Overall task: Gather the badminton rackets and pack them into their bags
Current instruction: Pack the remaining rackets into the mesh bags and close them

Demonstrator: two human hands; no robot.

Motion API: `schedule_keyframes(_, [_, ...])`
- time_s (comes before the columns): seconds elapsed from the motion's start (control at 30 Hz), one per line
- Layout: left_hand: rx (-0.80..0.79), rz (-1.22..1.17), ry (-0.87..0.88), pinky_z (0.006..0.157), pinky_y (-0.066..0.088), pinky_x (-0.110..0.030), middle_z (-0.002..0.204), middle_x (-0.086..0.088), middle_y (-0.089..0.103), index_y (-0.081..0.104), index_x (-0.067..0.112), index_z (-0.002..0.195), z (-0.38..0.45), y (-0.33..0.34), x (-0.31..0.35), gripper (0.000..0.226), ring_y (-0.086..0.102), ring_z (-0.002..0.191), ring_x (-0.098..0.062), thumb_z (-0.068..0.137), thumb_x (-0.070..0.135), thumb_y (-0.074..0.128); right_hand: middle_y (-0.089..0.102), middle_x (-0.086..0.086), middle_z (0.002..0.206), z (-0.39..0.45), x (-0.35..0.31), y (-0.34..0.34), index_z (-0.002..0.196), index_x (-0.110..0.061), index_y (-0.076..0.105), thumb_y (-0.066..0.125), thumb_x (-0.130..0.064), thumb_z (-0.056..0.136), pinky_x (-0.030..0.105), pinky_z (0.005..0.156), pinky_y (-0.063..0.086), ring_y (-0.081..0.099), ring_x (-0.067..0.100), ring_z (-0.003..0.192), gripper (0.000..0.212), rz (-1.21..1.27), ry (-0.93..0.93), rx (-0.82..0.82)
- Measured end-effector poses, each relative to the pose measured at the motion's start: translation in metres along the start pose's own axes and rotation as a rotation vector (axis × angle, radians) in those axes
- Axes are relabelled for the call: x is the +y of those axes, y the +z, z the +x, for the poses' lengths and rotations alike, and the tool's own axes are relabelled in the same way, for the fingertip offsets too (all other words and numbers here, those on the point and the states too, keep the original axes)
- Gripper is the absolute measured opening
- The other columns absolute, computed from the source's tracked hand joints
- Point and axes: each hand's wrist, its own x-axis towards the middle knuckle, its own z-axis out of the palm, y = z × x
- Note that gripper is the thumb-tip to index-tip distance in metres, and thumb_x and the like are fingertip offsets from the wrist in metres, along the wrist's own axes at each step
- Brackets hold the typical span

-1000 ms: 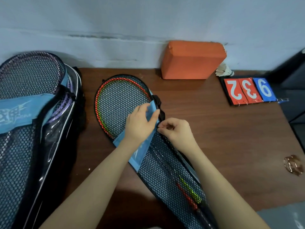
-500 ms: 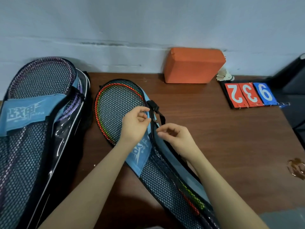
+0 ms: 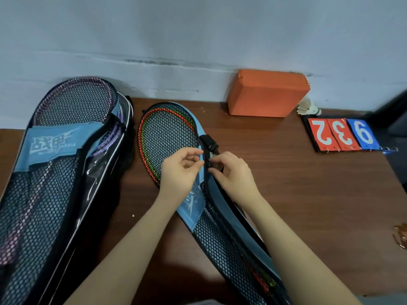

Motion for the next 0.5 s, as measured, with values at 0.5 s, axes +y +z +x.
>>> schedule_keyframes(0.5, [0.164,-0.058,-0.164,0.072,0.051,-0.013,0.078,0.005,0.066,0.067,0.018,0.081,0.022,0.011,0.010,0.017,0.062,0.075,-0.006,0.078,0.002,0.070,0.056,-0.003,0.069,0.005,0.014,-0.006,0.078,-0.015,0.056,0.056,-0.011,0.082,0.032,0.062,0.028,0.051,0.023,0.068,0.006,-0.319,-0.255,0.029])
